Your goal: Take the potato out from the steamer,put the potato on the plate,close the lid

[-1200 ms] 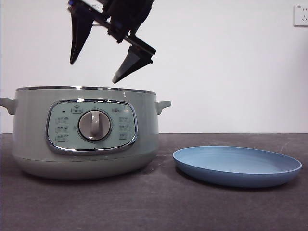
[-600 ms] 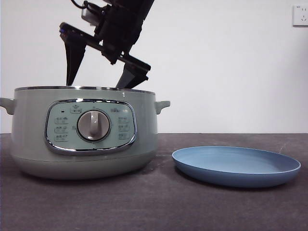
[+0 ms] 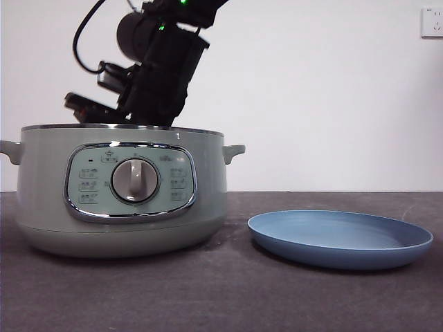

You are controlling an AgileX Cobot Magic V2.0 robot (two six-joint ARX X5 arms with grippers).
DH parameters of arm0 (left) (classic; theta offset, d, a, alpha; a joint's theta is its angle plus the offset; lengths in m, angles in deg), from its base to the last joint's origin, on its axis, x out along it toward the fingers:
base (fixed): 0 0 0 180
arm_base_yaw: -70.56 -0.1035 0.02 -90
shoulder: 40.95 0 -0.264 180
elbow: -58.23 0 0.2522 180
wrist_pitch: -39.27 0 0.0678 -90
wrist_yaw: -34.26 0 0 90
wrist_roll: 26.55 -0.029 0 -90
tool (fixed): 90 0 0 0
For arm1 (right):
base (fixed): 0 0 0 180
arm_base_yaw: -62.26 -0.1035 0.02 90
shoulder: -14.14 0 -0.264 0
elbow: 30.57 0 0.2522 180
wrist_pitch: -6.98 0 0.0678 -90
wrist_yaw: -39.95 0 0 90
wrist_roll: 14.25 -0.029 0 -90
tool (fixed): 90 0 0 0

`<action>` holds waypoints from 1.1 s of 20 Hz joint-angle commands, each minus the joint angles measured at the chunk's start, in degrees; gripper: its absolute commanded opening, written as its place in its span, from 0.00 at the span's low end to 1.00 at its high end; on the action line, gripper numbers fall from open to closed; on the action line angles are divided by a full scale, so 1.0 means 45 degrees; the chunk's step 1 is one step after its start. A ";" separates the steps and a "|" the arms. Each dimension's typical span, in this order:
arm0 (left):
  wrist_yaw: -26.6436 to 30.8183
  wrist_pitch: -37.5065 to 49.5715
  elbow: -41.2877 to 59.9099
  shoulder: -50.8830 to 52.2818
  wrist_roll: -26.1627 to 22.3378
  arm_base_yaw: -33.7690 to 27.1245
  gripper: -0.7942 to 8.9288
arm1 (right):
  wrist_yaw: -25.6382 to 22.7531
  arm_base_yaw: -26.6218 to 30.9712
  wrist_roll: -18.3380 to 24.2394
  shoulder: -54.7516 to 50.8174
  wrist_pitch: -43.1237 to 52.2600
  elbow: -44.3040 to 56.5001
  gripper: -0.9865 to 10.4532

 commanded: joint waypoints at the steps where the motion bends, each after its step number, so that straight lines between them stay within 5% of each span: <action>1: 0.0092 -0.0559 -0.0180 0.0141 0.0083 0.0015 0.07 | 0.0024 -0.0253 0.0233 0.0107 0.0437 -0.0034 0.14; 7: 0.0024 -0.0287 -0.0180 0.0136 0.0083 0.0015 0.07 | -0.2166 -0.0102 0.1520 -0.0063 -0.3832 -0.5275 0.08; 12: -0.2875 0.1307 -0.0180 -0.0092 -0.0262 0.0015 0.07 | -0.5187 0.0860 0.1651 -0.2084 -0.5833 -0.6562 0.08; 18: -0.5931 0.2778 -0.0180 -0.1268 -0.0627 0.0010 0.07 | -0.5304 0.2531 0.1345 -0.3925 -0.5955 -0.6411 0.08; 22: -0.6985 0.2919 -0.0180 -0.2200 -0.0656 0.0015 0.07 | -0.5294 0.4027 0.1039 -0.5382 -0.5960 -0.4357 0.08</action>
